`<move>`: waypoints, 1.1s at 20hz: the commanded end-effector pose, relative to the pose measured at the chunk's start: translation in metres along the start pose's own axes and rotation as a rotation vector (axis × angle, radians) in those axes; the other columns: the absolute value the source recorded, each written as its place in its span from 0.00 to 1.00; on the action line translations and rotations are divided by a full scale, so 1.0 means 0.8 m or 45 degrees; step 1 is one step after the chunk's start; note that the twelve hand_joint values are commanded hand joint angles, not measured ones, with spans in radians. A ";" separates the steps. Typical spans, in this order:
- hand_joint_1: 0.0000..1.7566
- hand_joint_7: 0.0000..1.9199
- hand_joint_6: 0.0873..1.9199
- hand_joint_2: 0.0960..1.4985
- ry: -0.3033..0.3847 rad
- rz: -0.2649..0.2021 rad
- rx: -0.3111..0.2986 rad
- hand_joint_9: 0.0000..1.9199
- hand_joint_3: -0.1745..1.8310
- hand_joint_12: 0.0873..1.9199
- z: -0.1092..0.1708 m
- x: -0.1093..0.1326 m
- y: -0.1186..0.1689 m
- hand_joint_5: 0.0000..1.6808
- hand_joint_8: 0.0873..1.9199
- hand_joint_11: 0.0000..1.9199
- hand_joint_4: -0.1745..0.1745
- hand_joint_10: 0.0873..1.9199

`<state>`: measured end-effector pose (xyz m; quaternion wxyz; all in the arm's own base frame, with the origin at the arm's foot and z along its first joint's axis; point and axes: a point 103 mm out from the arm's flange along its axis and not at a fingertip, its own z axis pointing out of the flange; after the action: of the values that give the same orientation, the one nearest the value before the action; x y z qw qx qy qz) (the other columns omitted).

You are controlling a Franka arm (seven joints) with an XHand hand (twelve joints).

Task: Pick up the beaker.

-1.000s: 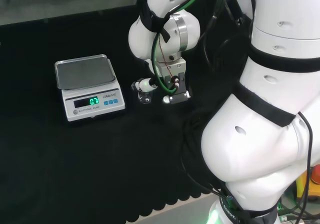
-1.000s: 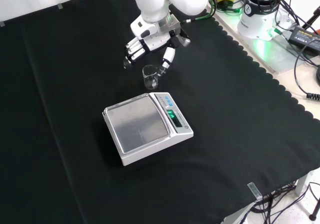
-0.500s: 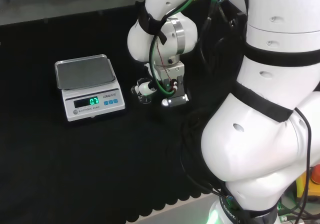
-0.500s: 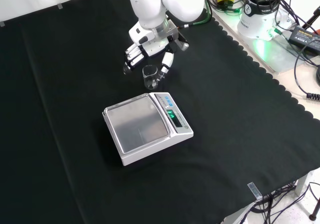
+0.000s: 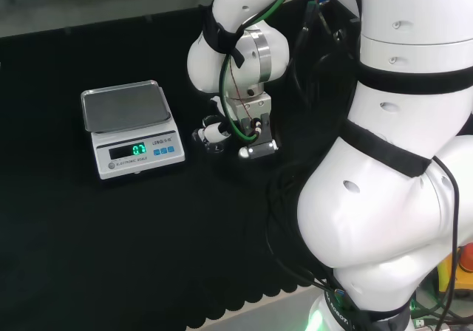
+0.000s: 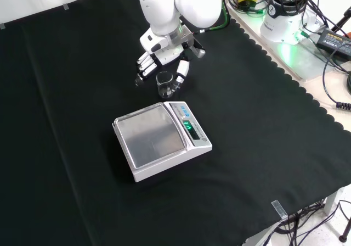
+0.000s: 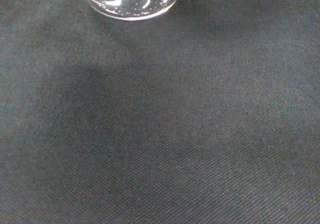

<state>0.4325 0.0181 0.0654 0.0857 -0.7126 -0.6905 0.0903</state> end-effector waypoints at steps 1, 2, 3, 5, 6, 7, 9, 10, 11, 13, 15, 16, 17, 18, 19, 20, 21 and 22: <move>0.21 0.25 0.00 0.59 -0.086 0.033 -0.024 0.39 0.21 0.71 -0.006 0.004 0.003 0.28 0.45 0.26 0.23 0.38; 0.22 0.29 0.01 0.59 -0.098 0.038 -0.033 0.43 0.21 0.70 -0.006 0.004 0.003 0.31 0.45 0.29 0.21 0.37; 0.24 0.33 0.03 0.59 -0.115 0.041 -0.039 0.47 0.21 0.68 -0.006 0.006 0.003 0.34 0.45 0.32 0.20 0.35; 0.29 0.43 0.17 0.59 -0.130 0.018 -0.048 0.57 0.22 0.65 -0.007 0.008 0.004 0.38 0.45 0.38 0.17 0.32; 0.31 0.47 0.26 0.59 -0.148 0.016 -0.054 0.60 0.22 0.64 -0.006 0.009 0.004 0.39 0.46 0.41 0.16 0.31; 0.33 0.51 0.33 0.58 -0.165 0.018 -0.054 0.64 0.23 0.63 -0.007 0.009 0.005 0.42 0.47 0.43 0.14 0.31; 0.38 0.59 0.39 0.57 -0.220 0.011 -0.046 0.71 0.25 0.60 -0.006 0.013 0.007 0.49 0.49 0.49 0.09 0.32; 0.41 0.62 0.40 0.56 -0.235 0.013 -0.046 0.74 0.26 0.58 -0.006 0.015 0.008 0.53 0.50 0.52 0.05 0.31; 0.42 0.64 0.40 0.56 -0.243 0.016 -0.045 0.77 0.28 0.56 -0.006 0.016 0.009 0.56 0.50 0.55 0.02 0.31; 0.46 0.70 0.38 0.54 -0.256 0.021 -0.042 0.82 0.30 0.52 -0.007 0.018 0.011 0.61 0.49 0.60 0.00 0.30; 0.55 0.75 0.43 0.55 -0.269 0.023 -0.038 0.86 0.29 0.49 -0.008 0.019 0.012 0.63 0.47 0.63 0.65 0.29; 0.57 0.76 0.44 0.55 -0.274 0.023 -0.038 0.87 0.29 0.48 -0.009 0.019 0.012 0.63 0.46 0.65 0.82 0.28; 0.59 0.78 0.44 0.55 -0.279 0.024 -0.038 0.88 0.29 0.47 -0.011 0.018 0.011 0.64 0.45 0.66 0.92 0.28; 0.60 0.79 0.44 0.55 -0.284 0.027 -0.041 0.89 0.29 0.46 -0.014 0.016 0.011 0.65 0.43 0.67 0.96 0.27; 0.60 0.80 0.43 0.54 -0.283 0.032 -0.049 0.90 0.30 0.46 -0.019 0.014 0.010 0.66 0.42 0.68 0.96 0.26; 0.61 0.81 0.43 0.53 -0.282 0.038 -0.056 0.91 0.31 0.45 -0.024 0.011 0.008 0.66 0.41 0.68 0.95 0.26; 0.61 0.82 0.42 0.52 -0.286 0.044 -0.061 0.92 0.32 0.44 -0.030 0.009 0.006 0.67 0.40 0.69 0.93 0.25; 0.62 0.83 0.42 0.51 -0.292 0.050 -0.065 0.92 0.33 0.43 -0.037 0.006 0.004 0.67 0.39 0.70 0.89 0.24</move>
<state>0.4421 0.0307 0.0730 -0.0017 -0.7068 -0.6894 0.1585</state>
